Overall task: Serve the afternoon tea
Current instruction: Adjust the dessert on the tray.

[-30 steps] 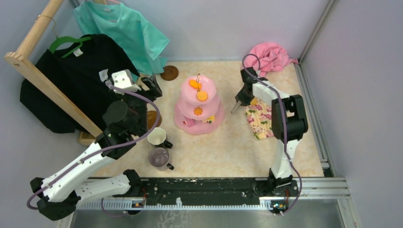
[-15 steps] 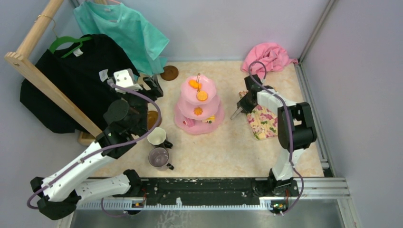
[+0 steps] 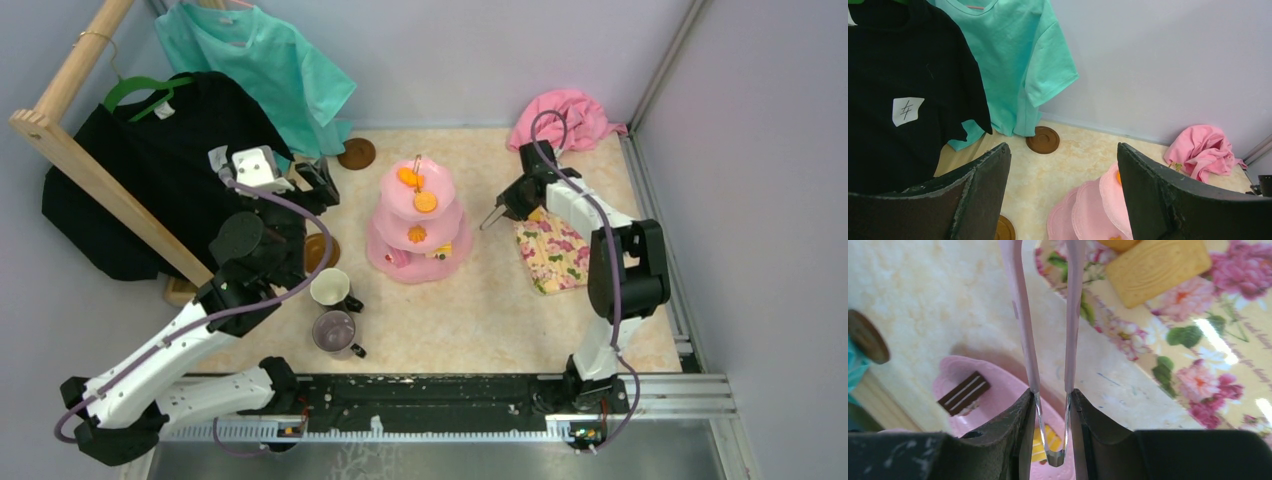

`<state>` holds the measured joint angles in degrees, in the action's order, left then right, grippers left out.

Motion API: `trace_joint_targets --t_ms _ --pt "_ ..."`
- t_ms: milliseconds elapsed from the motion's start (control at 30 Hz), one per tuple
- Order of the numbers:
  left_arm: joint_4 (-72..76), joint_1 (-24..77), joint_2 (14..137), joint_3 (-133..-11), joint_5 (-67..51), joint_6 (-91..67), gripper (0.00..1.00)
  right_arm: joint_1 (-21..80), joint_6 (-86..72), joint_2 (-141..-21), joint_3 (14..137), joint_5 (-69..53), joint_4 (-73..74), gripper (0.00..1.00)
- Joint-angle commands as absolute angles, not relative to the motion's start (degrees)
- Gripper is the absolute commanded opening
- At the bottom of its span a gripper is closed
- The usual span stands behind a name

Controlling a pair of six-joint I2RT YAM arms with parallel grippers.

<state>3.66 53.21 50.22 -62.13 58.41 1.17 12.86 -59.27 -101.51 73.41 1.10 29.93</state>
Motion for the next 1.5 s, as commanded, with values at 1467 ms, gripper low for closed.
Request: trace_joint_targets --t_ms 1467 --pt "-0.6 53.0 51.9 -67.1 57.6 -1.8 0.81 1.5 -74.0 -97.1 57.2 -18.6 12.2 0.26"
